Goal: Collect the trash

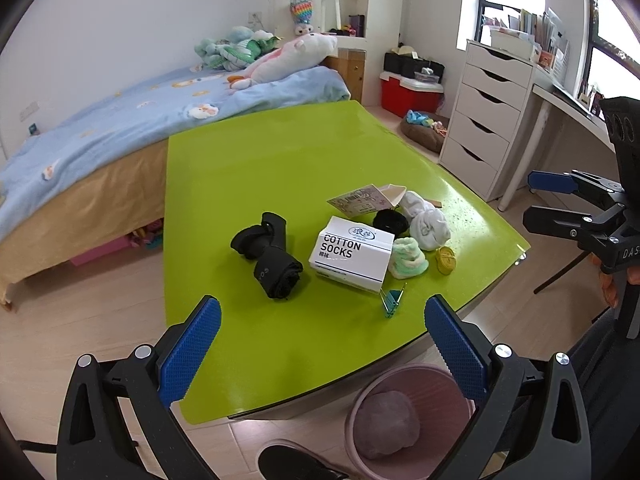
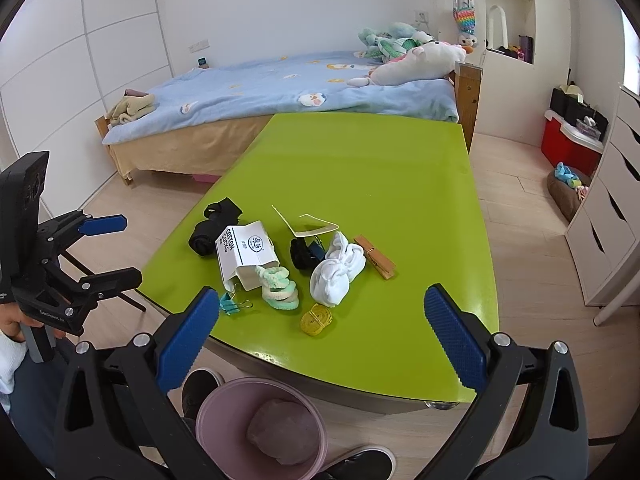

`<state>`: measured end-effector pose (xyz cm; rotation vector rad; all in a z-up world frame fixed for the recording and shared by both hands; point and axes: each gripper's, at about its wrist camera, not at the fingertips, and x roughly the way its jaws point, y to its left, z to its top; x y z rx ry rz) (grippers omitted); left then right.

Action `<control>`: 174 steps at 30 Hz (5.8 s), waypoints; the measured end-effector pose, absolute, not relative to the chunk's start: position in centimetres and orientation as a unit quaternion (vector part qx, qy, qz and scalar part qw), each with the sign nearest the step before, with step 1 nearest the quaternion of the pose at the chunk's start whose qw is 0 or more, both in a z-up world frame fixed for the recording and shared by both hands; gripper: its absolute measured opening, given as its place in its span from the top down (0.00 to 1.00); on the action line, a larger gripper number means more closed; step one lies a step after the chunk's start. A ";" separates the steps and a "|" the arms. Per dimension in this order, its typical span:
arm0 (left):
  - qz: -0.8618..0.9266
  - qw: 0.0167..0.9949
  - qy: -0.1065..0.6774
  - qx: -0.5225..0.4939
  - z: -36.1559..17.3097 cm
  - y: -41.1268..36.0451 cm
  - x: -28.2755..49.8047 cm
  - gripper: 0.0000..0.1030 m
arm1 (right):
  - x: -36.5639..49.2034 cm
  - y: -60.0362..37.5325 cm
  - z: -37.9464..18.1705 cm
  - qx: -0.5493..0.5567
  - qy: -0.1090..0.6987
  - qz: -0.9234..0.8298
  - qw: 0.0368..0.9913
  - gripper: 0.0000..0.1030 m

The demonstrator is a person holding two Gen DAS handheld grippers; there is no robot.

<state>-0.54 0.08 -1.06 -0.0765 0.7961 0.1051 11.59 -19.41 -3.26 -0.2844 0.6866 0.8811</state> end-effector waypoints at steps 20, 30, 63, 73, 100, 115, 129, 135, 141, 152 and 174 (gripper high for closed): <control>0.055 0.926 0.370 -0.053 -0.8 1.1 -0.7 0.05 | 11.9 -19.4 -3.6 -0.131 0.338 0.416 0.834 0.03; 0.047 0.926 0.372 -0.048 -0.9 0.8 -0.6 0.05 | 12.2 -19.5 -3.8 -0.123 0.346 0.415 0.832 0.03; 0.054 0.922 0.374 -0.080 -1.1 2.3 -1.0 0.05 | 22.6 -12.6 -10.2 -0.048 0.591 0.303 0.746 0.70; 0.078 0.912 0.392 -0.098 -1.6 3.2 -0.2 0.05 | 20.6 -15.0 -6.5 -0.037 0.543 0.338 0.768 0.72; 0.158 0.789 0.551 -0.222 -7.6 8.7 10.8 0.49 | 14.1 -19.2 -4.7 -0.066 0.475 0.379 0.791 0.71; 0.122 0.851 0.486 -0.157 -3.1 5.4 5.8 0.76 | 12.4 -19.7 -4.1 -0.075 0.457 0.382 0.800 0.71; 0.041 0.881 0.458 -0.113 -2.2 -2.9 -2.1 0.76 | 8.1 -21.3 -5.0 -0.094 0.450 0.391 0.797 0.71; 0.010 0.877 0.465 -0.120 -3.2 -5.6 -4.0 0.76 | 4.8 -21.2 -5.5 -0.111 0.455 0.411 0.782 0.71; -0.003 0.872 0.473 -0.128 -4.1 -6.6 -5.2 0.76 | 2.7 -21.0 -6.6 -0.128 0.469 0.432 0.760 0.70; -0.015 0.871 0.473 -0.133 -4.5 -6.6 -5.6 0.76 | 2.2 -21.0 -7.0 -0.118 0.477 0.449 0.747 0.22; -0.002 0.877 0.453 -0.158 -4.5 -6.2 -6.1 0.08 | 2.9 -23.6 -6.2 -0.091 0.463 0.414 0.779 0.04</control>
